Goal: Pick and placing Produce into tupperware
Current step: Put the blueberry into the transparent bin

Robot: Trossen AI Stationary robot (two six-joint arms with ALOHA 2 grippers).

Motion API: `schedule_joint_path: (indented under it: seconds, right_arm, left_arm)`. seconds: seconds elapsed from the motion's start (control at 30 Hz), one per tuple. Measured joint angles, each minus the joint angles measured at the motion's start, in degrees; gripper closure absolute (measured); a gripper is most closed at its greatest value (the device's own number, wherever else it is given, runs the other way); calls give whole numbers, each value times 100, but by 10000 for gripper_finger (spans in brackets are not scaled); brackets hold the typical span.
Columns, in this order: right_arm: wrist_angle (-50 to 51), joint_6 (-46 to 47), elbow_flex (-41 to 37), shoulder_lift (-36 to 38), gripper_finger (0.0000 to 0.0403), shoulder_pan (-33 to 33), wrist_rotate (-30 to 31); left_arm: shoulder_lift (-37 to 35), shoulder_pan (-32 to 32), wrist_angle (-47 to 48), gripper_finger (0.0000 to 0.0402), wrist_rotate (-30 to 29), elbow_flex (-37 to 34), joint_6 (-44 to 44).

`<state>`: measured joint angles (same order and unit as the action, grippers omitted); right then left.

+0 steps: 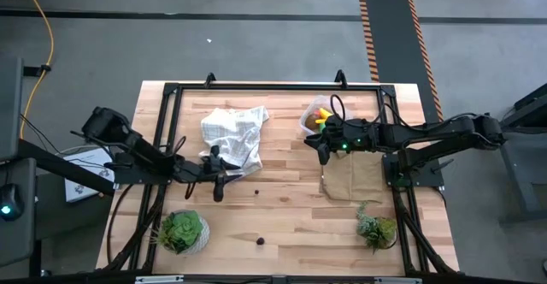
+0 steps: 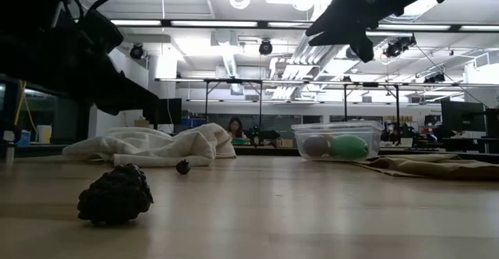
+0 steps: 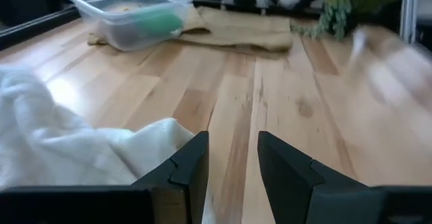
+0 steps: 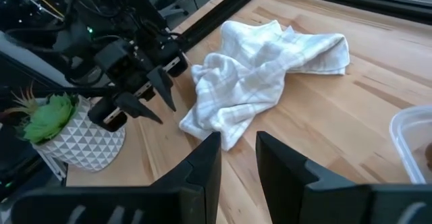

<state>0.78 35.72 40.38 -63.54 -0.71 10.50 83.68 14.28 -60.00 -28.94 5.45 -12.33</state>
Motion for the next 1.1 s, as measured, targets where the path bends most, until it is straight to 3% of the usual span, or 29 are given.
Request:
schedule_joint_path:
  seconds: [0.23, 0.53, 1.1]
  right_arm:
    - [43, -126, 0, 1, 318, 0, 0]
    - [154, -126, 0, 1, 318, 62, -107]
    - [293, -124, 0, 1, 318, 264, 66]
  left_arm:
    - [859, 0, -40, 284, 295, 390, 144]
    - [1329, 0, -76, 284, 658, 696, 210]
    - [2240, 0, -1251, 284, 755, 702, 322]
